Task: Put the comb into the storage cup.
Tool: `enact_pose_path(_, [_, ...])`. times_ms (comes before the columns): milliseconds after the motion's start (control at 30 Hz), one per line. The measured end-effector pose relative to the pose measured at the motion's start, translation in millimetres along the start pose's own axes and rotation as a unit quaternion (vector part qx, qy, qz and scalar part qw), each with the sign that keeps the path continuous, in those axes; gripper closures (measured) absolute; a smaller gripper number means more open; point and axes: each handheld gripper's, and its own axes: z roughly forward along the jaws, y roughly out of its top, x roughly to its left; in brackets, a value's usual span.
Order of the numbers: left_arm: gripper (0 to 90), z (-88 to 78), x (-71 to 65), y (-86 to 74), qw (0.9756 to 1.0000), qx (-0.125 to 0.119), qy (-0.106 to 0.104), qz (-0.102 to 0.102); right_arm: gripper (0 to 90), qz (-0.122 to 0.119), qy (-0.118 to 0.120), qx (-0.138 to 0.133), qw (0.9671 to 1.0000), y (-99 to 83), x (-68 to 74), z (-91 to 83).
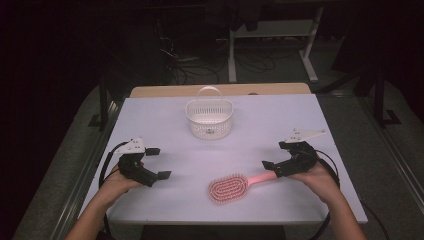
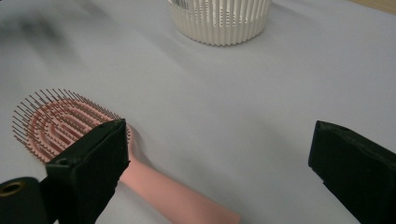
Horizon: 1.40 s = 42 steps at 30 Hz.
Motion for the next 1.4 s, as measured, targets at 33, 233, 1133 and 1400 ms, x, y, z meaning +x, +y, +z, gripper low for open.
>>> enact_pose_path(33, [0.0, 0.2, 0.0, 0.0, 1.0000, 0.000, 0.000, 0.000, 5.0, 0.000, 0.000, 0.001, 1.0000, 1.0, -0.2, 0.6])
enact_pose_path(233, [0.0, 0.7, -0.2, 0.0, 1.0000, 0.001, 0.000, -0.001, 7.9, -0.003, 0.001, 0.006, 1.0000, 7.1, -2.5, 4.5])
enact_pose_path(1133, [0.0, 0.6, 0.7, -0.4, 1.0000, 0.004, 0.000, 0.000, 47.2, 0.013, 0.013, 0.026, 0.9995, 24.8, -17.0, 15.3])
enact_pose_path(1400, [0.0, 2.4, -1.0, 0.0, 1.0000, 0.006, -0.001, 0.003, 73.4, 0.007, 0.020, 0.057, 0.9981, 21.9, -19.2, 20.5])
